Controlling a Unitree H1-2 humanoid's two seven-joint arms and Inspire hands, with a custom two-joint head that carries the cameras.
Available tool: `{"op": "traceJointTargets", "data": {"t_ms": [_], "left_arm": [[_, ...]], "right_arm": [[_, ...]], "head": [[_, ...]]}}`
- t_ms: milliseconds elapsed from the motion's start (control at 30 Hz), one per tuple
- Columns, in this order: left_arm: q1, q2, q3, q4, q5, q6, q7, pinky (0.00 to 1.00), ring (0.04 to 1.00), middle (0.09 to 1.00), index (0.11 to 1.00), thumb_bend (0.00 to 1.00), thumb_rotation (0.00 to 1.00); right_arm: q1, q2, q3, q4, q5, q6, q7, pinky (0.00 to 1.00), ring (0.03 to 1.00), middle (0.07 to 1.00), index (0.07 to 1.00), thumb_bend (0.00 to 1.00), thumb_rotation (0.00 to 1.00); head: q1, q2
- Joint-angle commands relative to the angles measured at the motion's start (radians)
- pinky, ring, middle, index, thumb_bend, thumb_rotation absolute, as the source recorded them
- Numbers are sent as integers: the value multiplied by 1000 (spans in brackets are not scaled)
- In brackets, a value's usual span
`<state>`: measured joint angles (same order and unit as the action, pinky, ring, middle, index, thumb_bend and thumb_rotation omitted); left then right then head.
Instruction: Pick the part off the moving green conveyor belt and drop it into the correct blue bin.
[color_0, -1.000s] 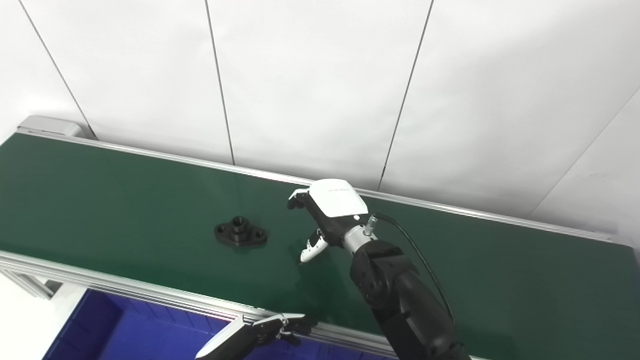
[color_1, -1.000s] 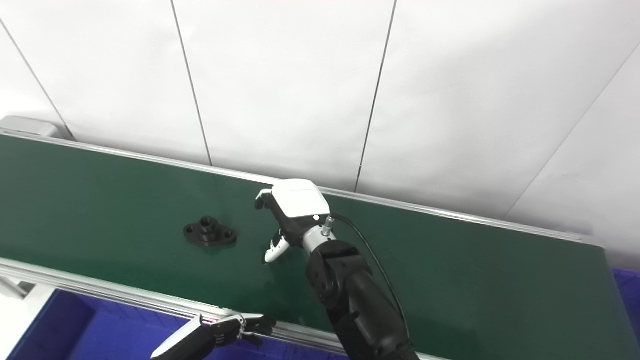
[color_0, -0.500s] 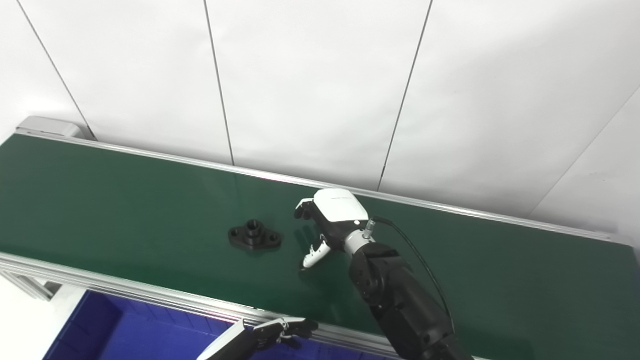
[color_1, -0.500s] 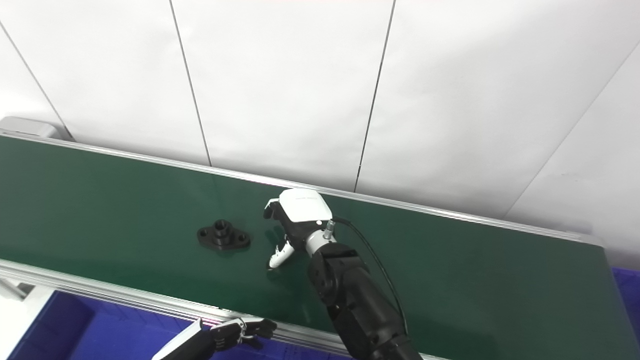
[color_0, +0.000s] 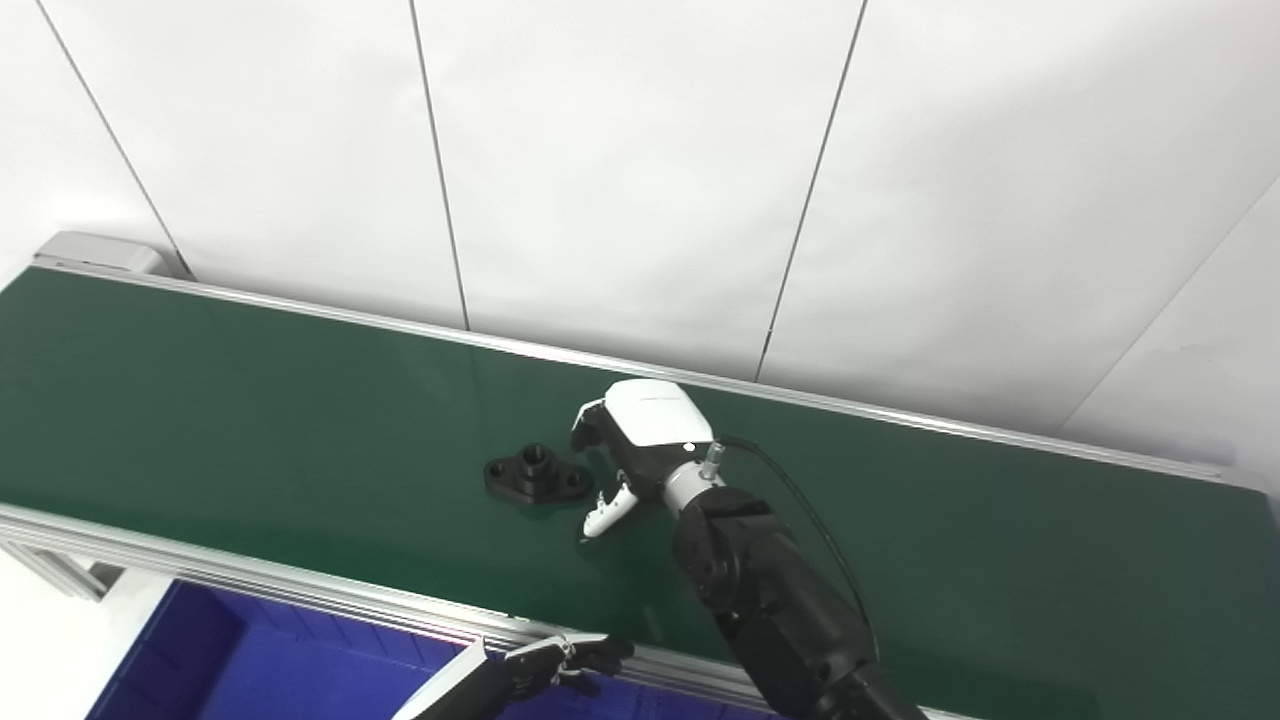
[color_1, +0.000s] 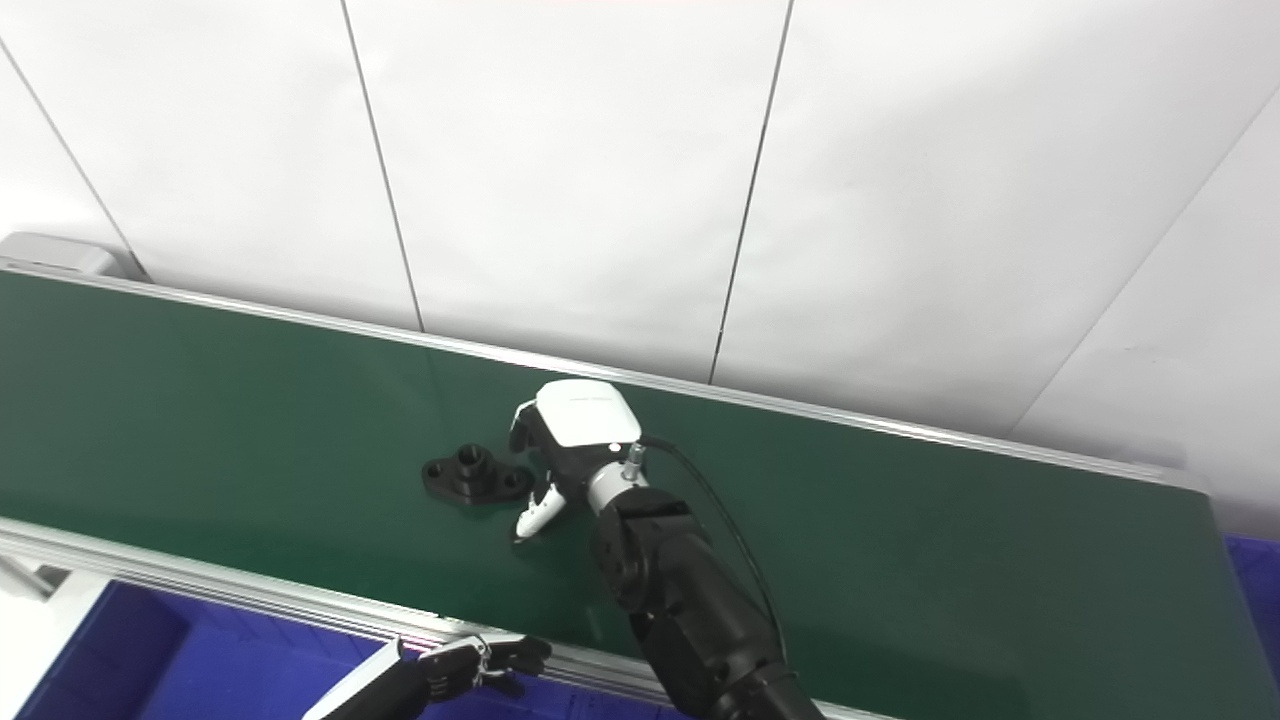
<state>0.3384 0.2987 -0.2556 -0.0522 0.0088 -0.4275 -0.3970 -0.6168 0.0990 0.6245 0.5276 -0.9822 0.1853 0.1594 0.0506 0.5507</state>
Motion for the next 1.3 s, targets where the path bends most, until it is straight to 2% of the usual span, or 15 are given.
{"op": "traceJointTargets", "data": {"t_ms": [0, 67, 100, 133, 233, 433, 567, 700, 767, 800, 900, 1033, 1167, 1233, 1267], "left_arm": [[6, 3, 3, -35, -13, -41, 8, 756, 840, 871, 836, 385, 198], [8, 2, 3, -37, -14, -41, 9, 755, 839, 870, 834, 386, 198], [10, 2, 4, -38, -12, -41, 11, 756, 840, 870, 834, 386, 198], [11, 2, 5, -39, -10, -41, 12, 755, 839, 869, 833, 387, 201], [15, 1, 8, -42, -12, -41, 15, 754, 838, 868, 833, 392, 217], [20, 5, 10, -48, -15, -40, 13, 753, 837, 869, 835, 393, 214], [25, 4, 14, -56, -8, -38, 17, 750, 837, 868, 834, 387, 227], [30, 3, 18, -56, -14, -42, 18, 756, 839, 870, 836, 393, 244], [34, 5, 21, -61, -9, -40, 20, 759, 840, 871, 837, 388, 243], [35, 6, 22, -62, -7, -40, 20, 759, 840, 871, 837, 388, 243], [34, 6, 24, -60, -5, -39, 18, 760, 840, 871, 839, 380, 231], [30, 4, 24, -59, -9, -37, 16, 755, 838, 871, 838, 387, 245], [28, 5, 24, -59, -10, -37, 15, 753, 837, 872, 839, 387, 231], [29, 5, 24, -58, -8, -37, 16, 752, 837, 872, 839, 387, 236], [29, 5, 24, -58, -6, -38, 17, 753, 838, 872, 839, 385, 238]], "right_arm": [[-60, 28, 0, -13, 4, 14, -33, 590, 671, 684, 591, 812, 146], [-63, 33, 0, -6, 8, 13, -38, 576, 659, 676, 586, 817, 134], [-64, 36, 1, -1, 9, 13, -41, 577, 660, 681, 539, 674, 137], [-66, 38, 3, 6, 8, 15, -43, 588, 668, 689, 510, 586, 139], [-73, 44, 16, 26, 2, 14, -50, 642, 707, 716, 491, 529, 140], [-77, 73, 19, 110, 19, -2, -119, 681, 744, 742, 492, 524, 140], [-95, 99, 43, 215, 20, -13, -177, 666, 707, 712, 492, 523, 135], [-109, 115, 74, 345, 28, -39, -252, 459, 547, 605, 491, 520, 124], [-106, 122, 76, 388, 48, -47, -273, 425, 536, 597, 490, 519, 121], [-109, 124, 78, 405, 57, -47, -270, 424, 536, 597, 489, 519, 121], [-119, 124, 89, 425, 74, -43, -256, 418, 516, 522, 477, 527, 12], [-128, 121, 108, 432, 88, -30, -220, 436, 527, 519, 472, 528, 0], [-124, 116, 118, 417, 103, -17, -185, 520, 615, 520, 475, 527, 0], [-122, 116, 120, 417, 108, -17, -180, 556, 647, 635, 486, 524, 103], [-121, 116, 122, 417, 109, -18, -179, 560, 651, 656, 487, 524, 118]], "head": [[0, 1], [4, 4], [4, 3], [4, 3], [8, 5], [14, 8], [21, 9], [25, 14], [22, 15], [18, 16], [15, 16], [13, 15], [10, 17], [10, 16], [10, 17]]}}
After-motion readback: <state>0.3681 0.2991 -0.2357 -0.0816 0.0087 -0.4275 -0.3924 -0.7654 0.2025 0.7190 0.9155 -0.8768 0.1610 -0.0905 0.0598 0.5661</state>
